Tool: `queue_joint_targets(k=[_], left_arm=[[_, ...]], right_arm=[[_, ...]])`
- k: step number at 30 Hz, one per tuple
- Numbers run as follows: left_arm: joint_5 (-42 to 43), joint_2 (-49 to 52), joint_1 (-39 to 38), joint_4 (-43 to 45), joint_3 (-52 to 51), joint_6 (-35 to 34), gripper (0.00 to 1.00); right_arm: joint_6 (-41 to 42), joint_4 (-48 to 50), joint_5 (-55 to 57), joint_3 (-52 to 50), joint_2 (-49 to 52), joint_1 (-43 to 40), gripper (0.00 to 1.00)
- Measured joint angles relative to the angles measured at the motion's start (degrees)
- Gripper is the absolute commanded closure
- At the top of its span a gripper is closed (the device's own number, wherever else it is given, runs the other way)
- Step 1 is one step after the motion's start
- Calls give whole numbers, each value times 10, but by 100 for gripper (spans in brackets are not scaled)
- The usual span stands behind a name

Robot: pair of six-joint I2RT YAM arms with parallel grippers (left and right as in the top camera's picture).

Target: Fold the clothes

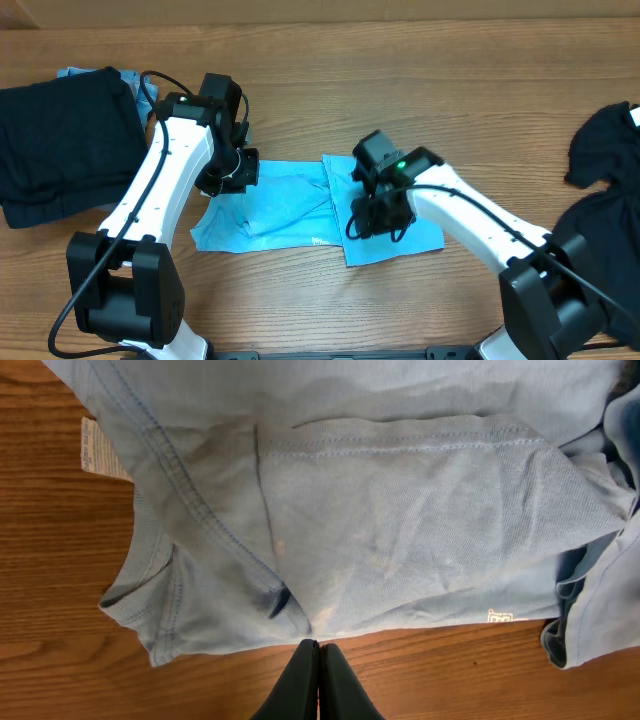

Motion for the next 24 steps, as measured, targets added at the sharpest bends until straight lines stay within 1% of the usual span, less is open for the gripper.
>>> queue_joint_targets(k=[2, 6, 10, 11, 14, 15, 18, 19, 20, 21, 23, 24], left_arm=[[0, 0, 0, 0, 0, 0, 95], [0, 0, 0, 0, 0, 0, 95], [0, 0, 0, 1, 0, 0, 95], [0, 0, 0, 1, 0, 0, 95], [0, 0, 0, 1, 0, 0, 95], [0, 0, 0, 2, 0, 0, 95], [0, 0, 0, 2, 0, 0, 95], [0, 0, 0, 2, 0, 0, 95], [0, 0, 0, 2, 0, 0, 95], [0, 0, 0, 2, 0, 0, 95], [0, 0, 0, 2, 0, 0, 95], [0, 0, 0, 2, 0, 0, 95]], right_arm=[[0, 27, 1, -22, 1, 19, 51], [0, 29, 4, -23, 1, 47, 47], [-1, 81, 62, -25, 1, 68, 46], [-1, 110, 83, -25, 1, 68, 46], [-1, 164, 107, -26, 2, 68, 48], [-1, 166, 108, -26, 4, 68, 51], [-1, 174, 119, -26, 35, 68, 52], [-1, 176, 124, -26, 40, 68, 57], [-1, 177, 128, -26, 41, 68, 70], [-2, 178, 132, -26, 41, 68, 76], [-4, 178, 137, -26, 42, 68, 84], [-1, 178, 138, -26, 42, 68, 84]])
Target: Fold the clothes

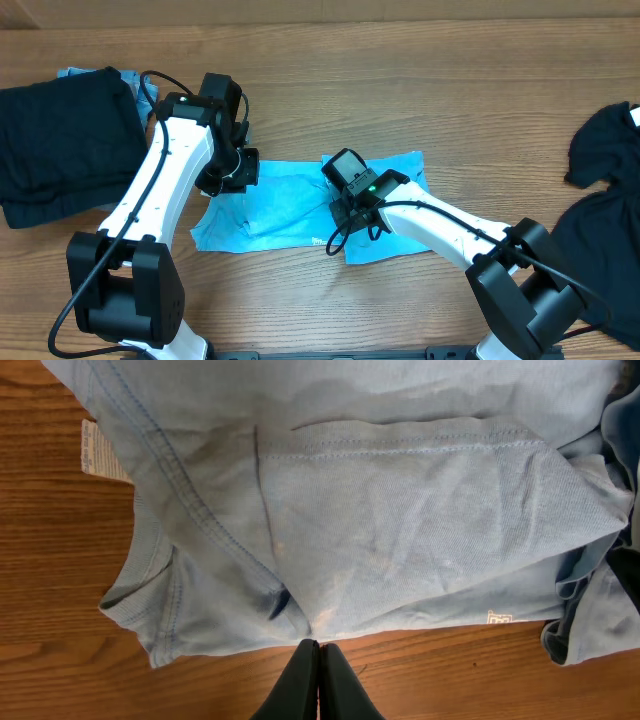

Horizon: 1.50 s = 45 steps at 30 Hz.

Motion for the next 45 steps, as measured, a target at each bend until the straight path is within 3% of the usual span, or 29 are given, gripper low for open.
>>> queue_joint_targets(k=[4, 16, 19, 29, 33, 34, 41, 45], left_arm=[[0, 0, 0, 0, 0, 0, 95], [0, 0, 0, 0, 0, 0, 95], [0, 0, 0, 0, 0, 0, 94], [0, 0, 0, 2, 0, 0, 94], [0, 0, 0, 2, 0, 0, 94], [0, 0, 0, 2, 0, 0, 94], [0, 0, 0, 2, 0, 0, 94], [0, 0, 0, 2, 0, 0, 93]], right_arm=[[0, 0, 3, 0, 0, 0, 91], [0, -51, 9, 30, 0, 0, 87], [1, -55, 9, 30, 0, 0, 82], [0, -65, 5, 31, 0, 0, 82], [0, -82, -2, 49, 0, 0, 86], [0, -87, -2, 55, 0, 0, 96], [0, -118, 0, 84, -8, 0, 96], [0, -118, 42, 112, -104, 0, 96]])
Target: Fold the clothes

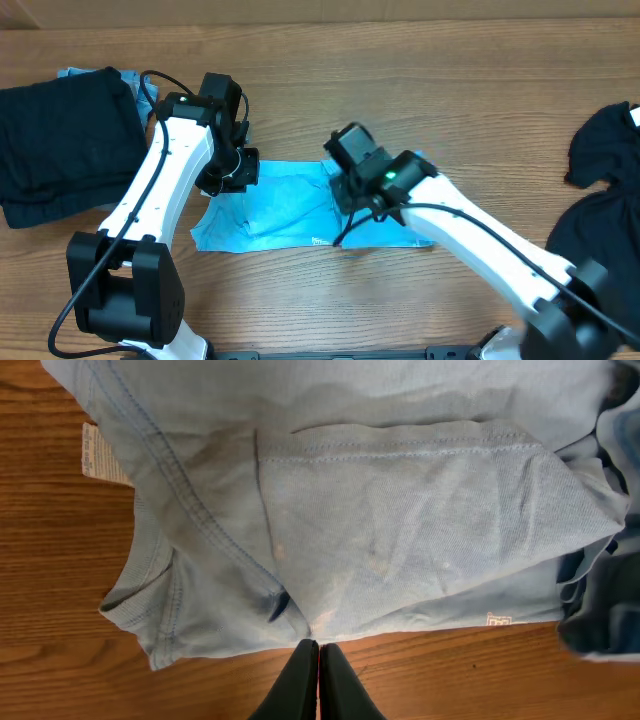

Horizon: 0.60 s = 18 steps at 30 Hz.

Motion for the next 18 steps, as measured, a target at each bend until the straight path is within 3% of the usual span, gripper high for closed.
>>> queue_joint_targets(k=[18], left_arm=[[0, 0, 0, 0, 0, 0, 93]], right_arm=[[40, -59, 91, 5, -29, 0, 96]])
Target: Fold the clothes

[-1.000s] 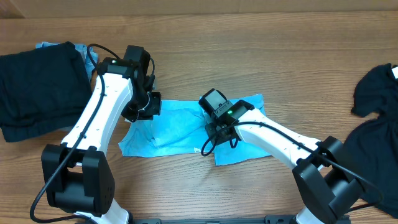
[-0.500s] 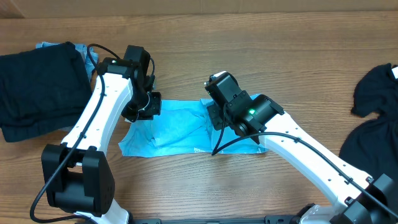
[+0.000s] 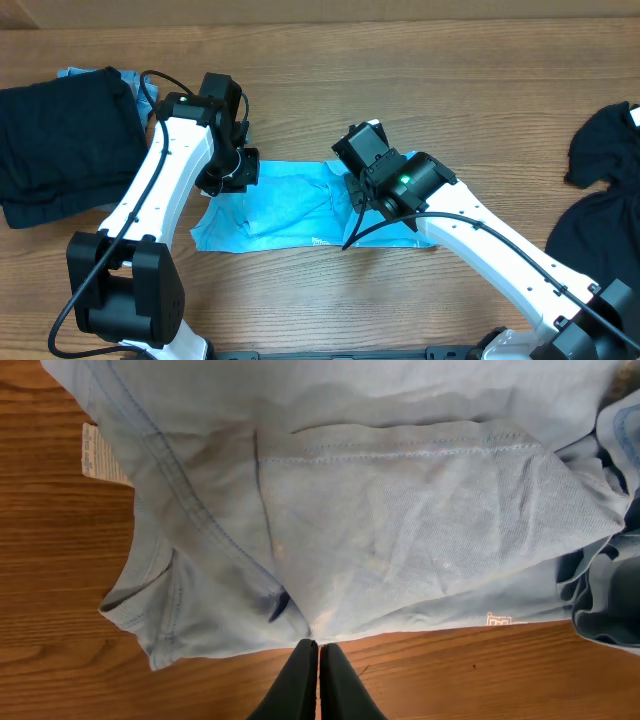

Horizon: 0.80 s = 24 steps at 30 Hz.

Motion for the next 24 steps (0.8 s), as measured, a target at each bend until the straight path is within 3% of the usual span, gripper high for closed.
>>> queue_joint_targets(k=[7, 15, 16, 24], left_arm=[[0, 0, 0, 0, 0, 0, 92], [0, 0, 0, 4, 0, 0, 90], [0, 0, 0, 4, 0, 0, 90], [0, 0, 0, 0, 0, 0, 91]], right_arm=[[64, 42, 108, 0, 0, 0, 96], [69, -87, 76, 1, 0, 0, 96], [65, -91, 65, 1, 0, 0, 92], [-6, 63, -10, 1, 2, 0, 87]])
